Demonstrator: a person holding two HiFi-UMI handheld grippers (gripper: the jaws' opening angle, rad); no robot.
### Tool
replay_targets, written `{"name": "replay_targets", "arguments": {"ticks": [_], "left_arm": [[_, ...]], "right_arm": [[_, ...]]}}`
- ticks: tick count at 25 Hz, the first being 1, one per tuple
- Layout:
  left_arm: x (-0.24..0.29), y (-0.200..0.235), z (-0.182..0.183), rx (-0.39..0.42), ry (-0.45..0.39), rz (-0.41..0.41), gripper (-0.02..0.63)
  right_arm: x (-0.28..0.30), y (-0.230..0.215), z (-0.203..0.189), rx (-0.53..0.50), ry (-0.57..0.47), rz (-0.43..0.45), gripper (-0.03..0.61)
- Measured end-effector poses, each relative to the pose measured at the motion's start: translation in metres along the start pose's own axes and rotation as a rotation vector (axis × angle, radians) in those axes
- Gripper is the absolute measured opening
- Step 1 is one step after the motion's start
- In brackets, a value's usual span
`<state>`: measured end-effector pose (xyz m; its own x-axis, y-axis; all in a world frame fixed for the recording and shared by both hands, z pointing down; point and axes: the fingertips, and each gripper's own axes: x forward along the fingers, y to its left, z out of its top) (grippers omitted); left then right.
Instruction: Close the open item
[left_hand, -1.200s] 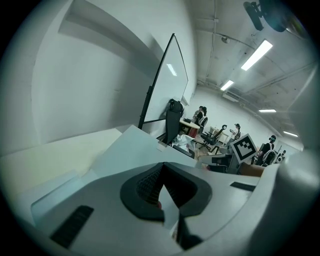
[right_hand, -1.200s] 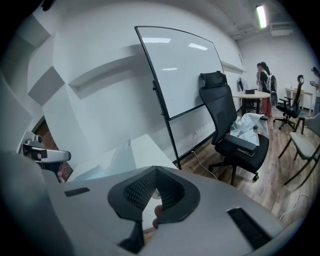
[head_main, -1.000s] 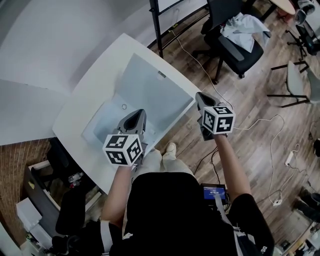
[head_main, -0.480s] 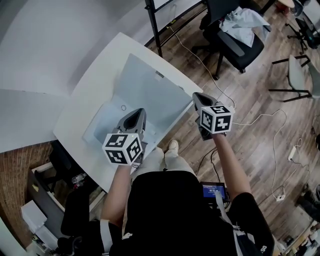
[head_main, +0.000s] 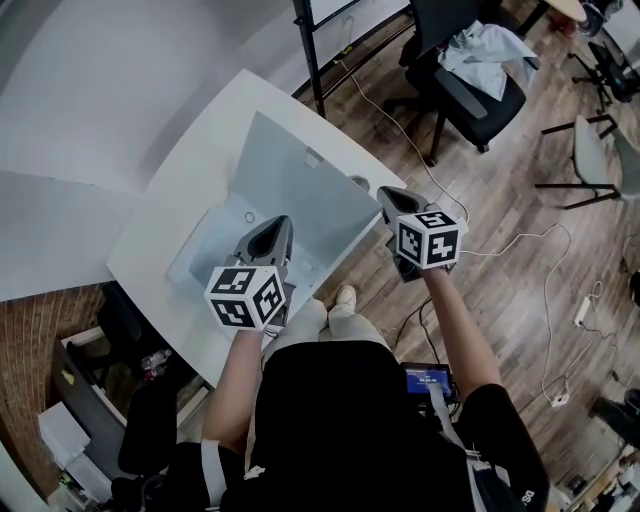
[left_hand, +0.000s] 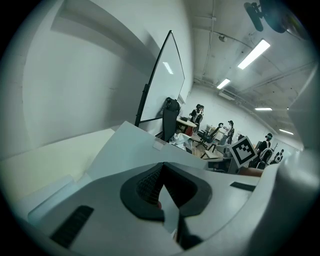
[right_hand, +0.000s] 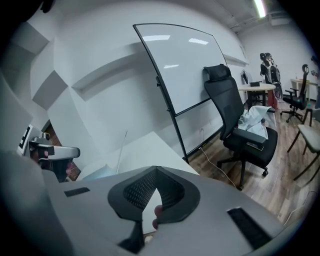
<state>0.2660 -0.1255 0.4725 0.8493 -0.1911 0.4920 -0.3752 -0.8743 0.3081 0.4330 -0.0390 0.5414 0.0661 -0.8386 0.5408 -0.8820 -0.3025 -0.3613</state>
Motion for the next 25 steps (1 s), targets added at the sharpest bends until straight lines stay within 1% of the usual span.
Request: {"name": "replay_targets", "arguments": {"ticks": [7, 16, 25], "left_arm": [[-0.018, 0.005, 0.0, -0.014, -0.035, 0.014, 0.011], [-0.053, 0.014, 0.002, -0.031, -0.087, 0.05, 0.011], [-0.079, 0.025, -0.003, -0.054, -0.122, 0.079, 0.011]], "right_arm": [[0.0, 0.033, 0.0, -0.047, 0.01, 0.067, 0.037], [-0.005, 0.087, 0.001, -0.124, 0.039, 0.225, 0.035], [-0.004, 0.131, -0.004, -0.19, 0.095, 0.32, 0.037]]}}
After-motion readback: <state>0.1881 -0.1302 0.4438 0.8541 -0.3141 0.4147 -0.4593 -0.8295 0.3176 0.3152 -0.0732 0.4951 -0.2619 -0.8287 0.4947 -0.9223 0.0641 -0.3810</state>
